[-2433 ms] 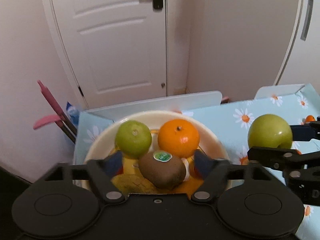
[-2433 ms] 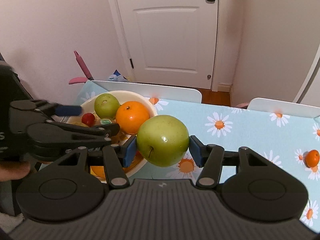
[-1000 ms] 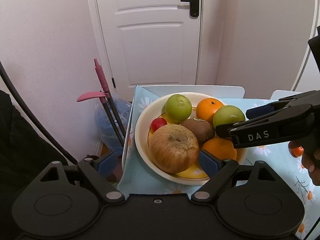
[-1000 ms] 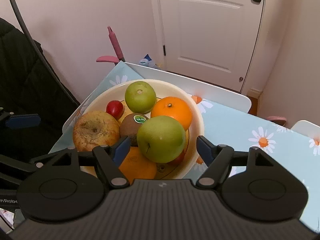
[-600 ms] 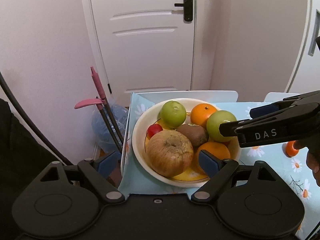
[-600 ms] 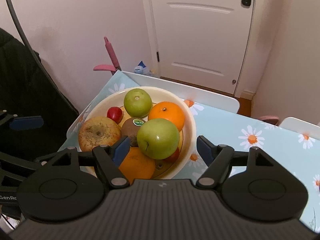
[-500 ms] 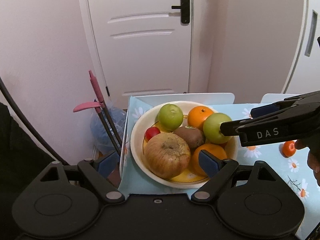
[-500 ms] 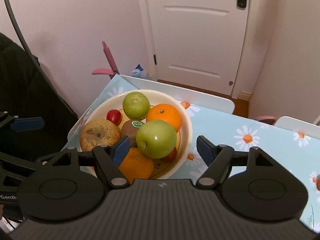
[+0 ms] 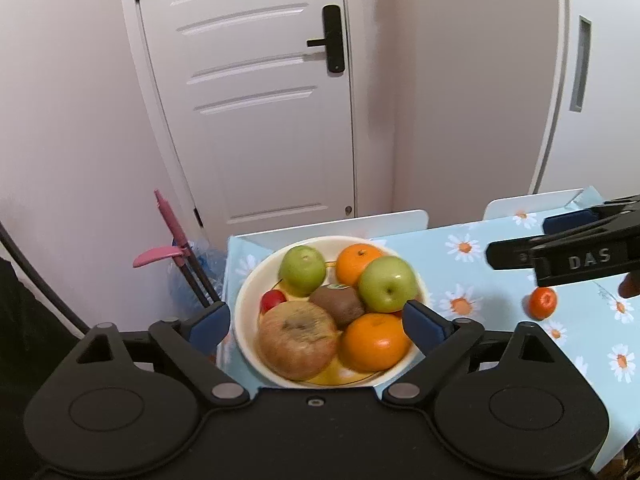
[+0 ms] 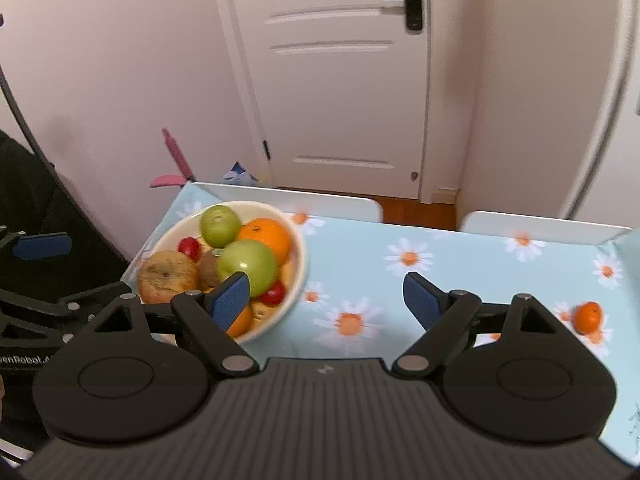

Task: Organize fruits
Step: 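Move both tools back over the two small mandarins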

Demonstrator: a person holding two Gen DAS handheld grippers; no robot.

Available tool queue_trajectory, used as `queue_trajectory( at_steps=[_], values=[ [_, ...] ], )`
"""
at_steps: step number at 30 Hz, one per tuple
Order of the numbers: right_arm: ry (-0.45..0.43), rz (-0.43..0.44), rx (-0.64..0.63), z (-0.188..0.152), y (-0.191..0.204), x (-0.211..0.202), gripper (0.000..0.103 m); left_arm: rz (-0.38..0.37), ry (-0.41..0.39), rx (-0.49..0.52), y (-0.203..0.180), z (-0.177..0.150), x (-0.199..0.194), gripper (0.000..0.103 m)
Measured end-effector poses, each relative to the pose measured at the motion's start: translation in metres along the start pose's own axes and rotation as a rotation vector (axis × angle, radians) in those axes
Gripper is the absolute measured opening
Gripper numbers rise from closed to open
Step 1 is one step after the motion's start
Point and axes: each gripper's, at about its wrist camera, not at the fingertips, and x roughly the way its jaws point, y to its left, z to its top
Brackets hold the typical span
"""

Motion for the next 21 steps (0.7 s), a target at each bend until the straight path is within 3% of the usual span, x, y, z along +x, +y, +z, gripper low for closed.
queue_trajectory(
  at_steps=[11, 21],
  values=[
    [-0.005, -0.052, -0.010, -0.025, -0.102, -0.047, 0.103, 0.033, 0.007, -0.018, -0.083, 0.009, -0.007, 0.101],
    [0.035, -0.062, -0.030, -0.047, -0.194, -0.043, 0.103, 0.018, 0.050, -0.035, -0.166, 0.003, 0.023, 0.101]
  ],
)
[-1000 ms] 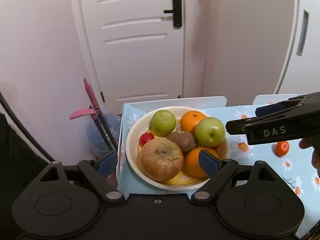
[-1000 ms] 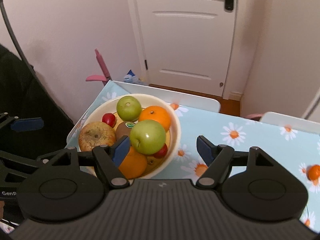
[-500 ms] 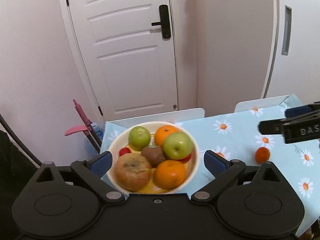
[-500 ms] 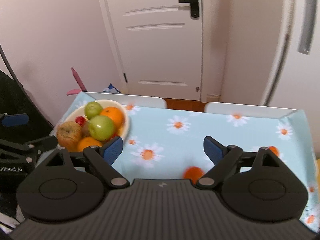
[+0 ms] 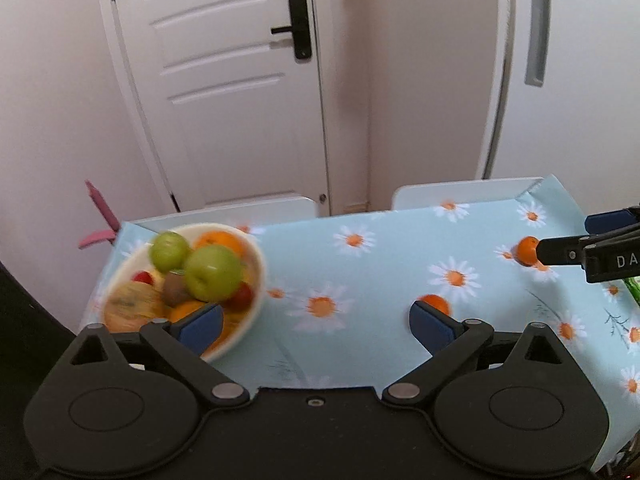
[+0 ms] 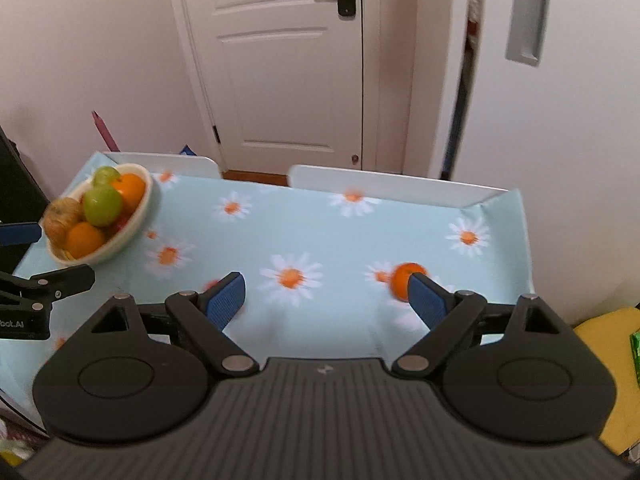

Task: Organize fruits
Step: 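Move both tools back over the two small mandarins, then grasp a small mandarin with the left tool while the right tool grasps another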

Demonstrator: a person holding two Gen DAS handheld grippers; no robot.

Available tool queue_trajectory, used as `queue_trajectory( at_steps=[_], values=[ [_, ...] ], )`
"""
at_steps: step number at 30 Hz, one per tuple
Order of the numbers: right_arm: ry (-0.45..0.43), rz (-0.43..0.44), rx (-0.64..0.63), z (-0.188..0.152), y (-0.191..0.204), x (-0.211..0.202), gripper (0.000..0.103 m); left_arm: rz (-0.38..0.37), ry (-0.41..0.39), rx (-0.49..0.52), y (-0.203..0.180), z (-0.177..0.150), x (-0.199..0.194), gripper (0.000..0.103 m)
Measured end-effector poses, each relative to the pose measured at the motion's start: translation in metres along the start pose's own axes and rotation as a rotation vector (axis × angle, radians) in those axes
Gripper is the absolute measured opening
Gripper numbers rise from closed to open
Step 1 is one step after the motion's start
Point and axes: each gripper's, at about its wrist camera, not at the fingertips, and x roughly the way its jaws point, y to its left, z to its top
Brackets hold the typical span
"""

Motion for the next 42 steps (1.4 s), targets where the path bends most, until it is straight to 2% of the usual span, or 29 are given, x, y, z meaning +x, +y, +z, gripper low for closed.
queue_trajectory(
  at_steps=[8, 13, 20, 24, 27, 29, 30, 42],
  values=[
    [0.025, 0.017, -0.018, -0.010, -0.051, 0.031, 0.102, -0.029, 0.031, -0.008, -0.046, -0.008, 0.042, 0.100],
    [0.037, 0.022, -0.016, -0.014, -0.069, 0.052, 0.100, -0.059, 0.063, -0.017, -0.064, -0.013, 0.073, 0.094],
    [0.048, 0.028, -0.006, -0.016, -0.080, 0.070, 0.099, -0.081, 0.094, -0.018, -0.076, -0.016, 0.100, 0.073],
    [0.057, 0.033, -0.005, -0.016, -0.082, 0.078, 0.095, -0.089, 0.106, -0.030, -0.078, -0.016, 0.107, 0.068],
    [0.064, 0.037, -0.005, -0.016, -0.083, 0.083, 0.093, -0.101, 0.112, -0.035, -0.078, -0.015, 0.110, 0.058],
    [0.066, 0.039, -0.007, -0.016, -0.083, 0.085, 0.091, -0.116, 0.117, -0.043, -0.078, -0.015, 0.111, 0.046],
    [0.068, 0.040, -0.009, -0.016, -0.083, 0.086, 0.089, -0.131, 0.117, -0.048, -0.078, -0.015, 0.112, 0.043],
    [0.083, 0.041, -0.023, -0.013, -0.076, 0.097, 0.074, -0.118, 0.124, -0.021, -0.077, -0.019, 0.105, 0.042]
  ],
)
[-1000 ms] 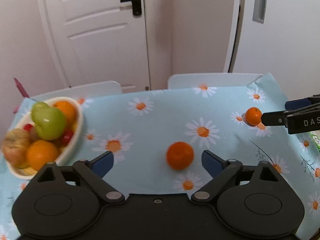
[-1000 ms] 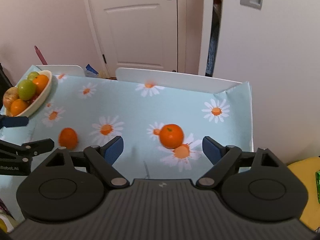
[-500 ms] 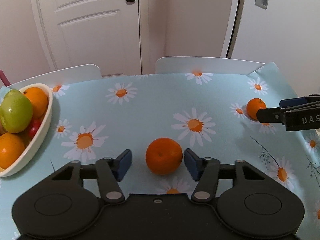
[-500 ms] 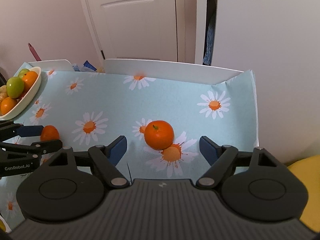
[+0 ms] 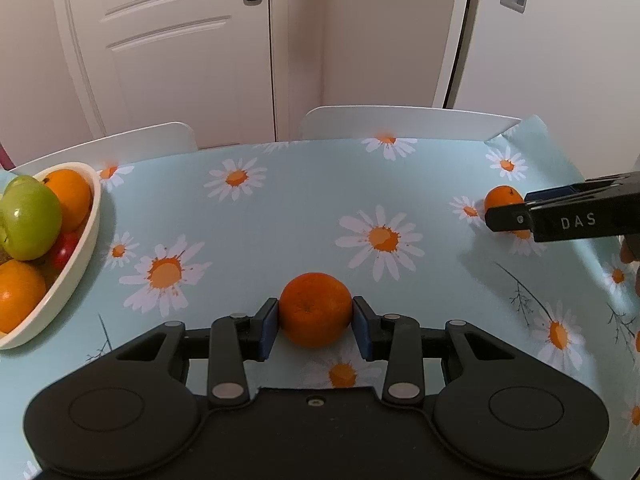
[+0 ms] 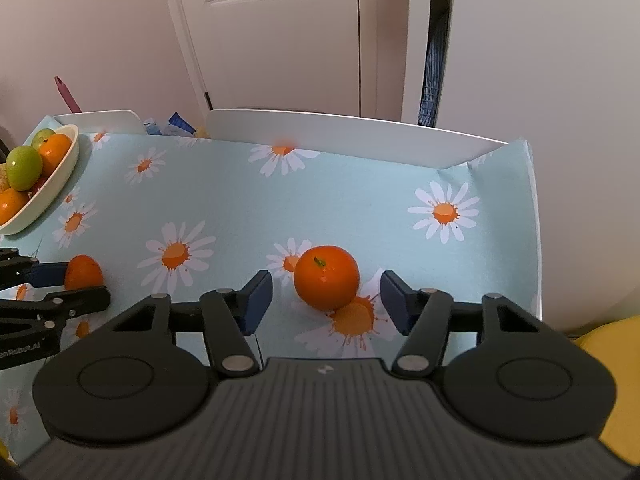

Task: Organize fruits
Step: 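Grasp a small mandarin with the left tool while the right tool grasps another, then carry the mandarin into the bowl and open the left tool while the right tool carries its mandarin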

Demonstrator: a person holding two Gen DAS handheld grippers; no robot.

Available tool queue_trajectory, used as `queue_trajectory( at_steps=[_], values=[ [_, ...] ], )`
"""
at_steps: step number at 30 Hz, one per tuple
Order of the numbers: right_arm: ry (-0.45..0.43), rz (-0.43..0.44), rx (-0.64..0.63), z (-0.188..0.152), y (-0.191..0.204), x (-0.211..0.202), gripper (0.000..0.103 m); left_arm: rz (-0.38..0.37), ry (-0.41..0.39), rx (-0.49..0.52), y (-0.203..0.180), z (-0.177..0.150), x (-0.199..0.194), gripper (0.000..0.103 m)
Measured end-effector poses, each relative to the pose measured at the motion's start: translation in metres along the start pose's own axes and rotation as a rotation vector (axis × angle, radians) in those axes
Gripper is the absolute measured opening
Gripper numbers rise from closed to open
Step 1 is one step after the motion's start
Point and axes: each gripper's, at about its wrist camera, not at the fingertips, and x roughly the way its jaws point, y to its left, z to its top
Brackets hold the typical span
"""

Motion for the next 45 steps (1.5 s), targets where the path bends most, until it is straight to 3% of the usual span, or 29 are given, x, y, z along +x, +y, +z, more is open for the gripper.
queue_trajectory(
  at_steps=[10, 13, 28, 36, 45],
  values=[
    [0.002, -0.008, -0.011, 0.003, 0.003, 0.005, 0.068, 0.014, 0.005, -0.016, 0.009, -0.007, -0.008, 0.042],
    [0.006, -0.017, -0.033, 0.004, 0.006, 0.006, 0.051, 0.021, 0.004, -0.024, 0.013, -0.009, -0.013, 0.042],
    [-0.017, 0.055, -0.078, 0.017, 0.043, -0.024, 0.051, 0.082, -0.045, -0.075, 0.033, -0.011, -0.063, 0.042],
    [-0.052, 0.124, -0.119, 0.040, 0.090, -0.047, 0.051, 0.146, -0.093, -0.109, 0.059, -0.003, -0.102, 0.042],
    [-0.086, 0.168, -0.140, 0.071, 0.157, -0.059, 0.051, 0.179, -0.120, -0.123, 0.115, 0.010, -0.128, 0.042]
  ],
)
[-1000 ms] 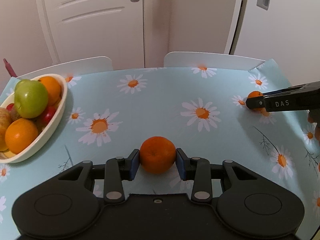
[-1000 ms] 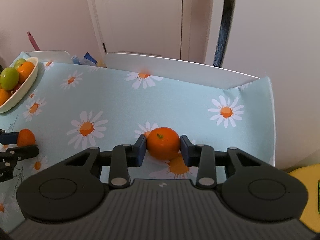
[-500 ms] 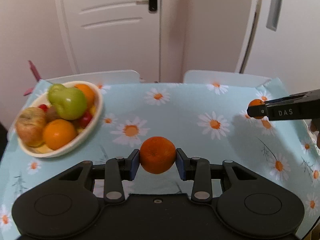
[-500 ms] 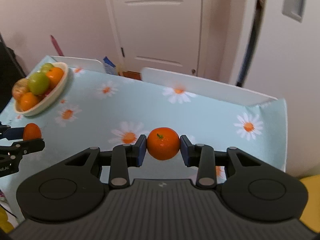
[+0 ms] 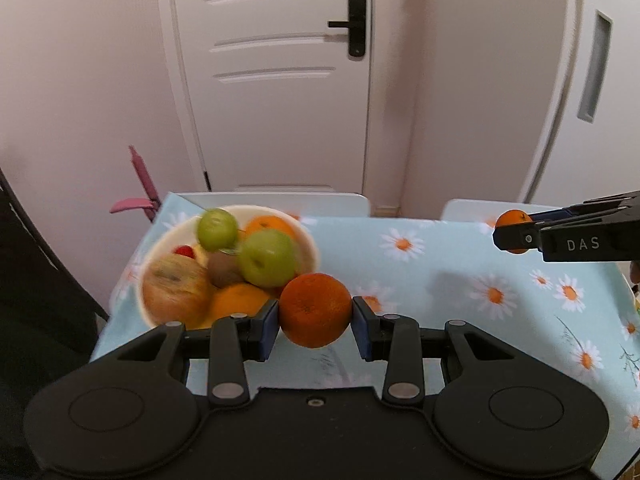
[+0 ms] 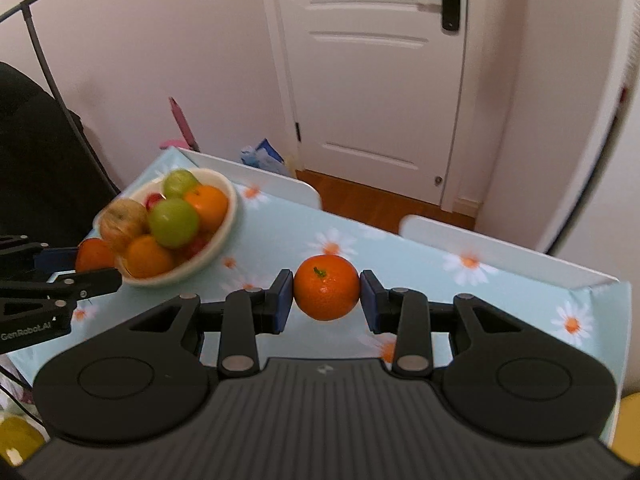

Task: Organize fruits
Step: 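Carry the mandarin into the bowl and open the left tool while the right tool carries its mandarin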

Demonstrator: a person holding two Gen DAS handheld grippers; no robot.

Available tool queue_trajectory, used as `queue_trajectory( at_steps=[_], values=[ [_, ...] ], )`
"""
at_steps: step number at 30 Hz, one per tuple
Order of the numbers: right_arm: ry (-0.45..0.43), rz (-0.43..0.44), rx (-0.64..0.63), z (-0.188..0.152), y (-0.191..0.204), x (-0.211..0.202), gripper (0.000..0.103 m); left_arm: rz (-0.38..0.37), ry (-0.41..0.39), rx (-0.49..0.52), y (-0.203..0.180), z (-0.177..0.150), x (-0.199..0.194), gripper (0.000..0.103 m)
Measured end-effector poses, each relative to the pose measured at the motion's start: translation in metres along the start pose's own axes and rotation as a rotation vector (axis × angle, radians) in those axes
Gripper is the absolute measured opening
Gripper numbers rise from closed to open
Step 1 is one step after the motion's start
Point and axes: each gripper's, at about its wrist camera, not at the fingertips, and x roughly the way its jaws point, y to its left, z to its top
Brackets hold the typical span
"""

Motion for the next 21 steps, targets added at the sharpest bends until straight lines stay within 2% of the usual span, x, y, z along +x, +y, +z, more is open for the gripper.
queue_trajectory(
  at_steps=[11, 21],
  values=[
    [-0.014, 0.008, 0.013, 0.039, 0.074, 0.028, 0.051, -0.004, -0.014, 0.018, 0.080, 0.024, 0.010, 0.042],
    [-0.007, -0.005, 0.037, 0.065, 0.126, 0.069, 0.051, -0.024, -0.002, 0.052, 0.133, 0.042, 0.047, 0.042]
  ],
)
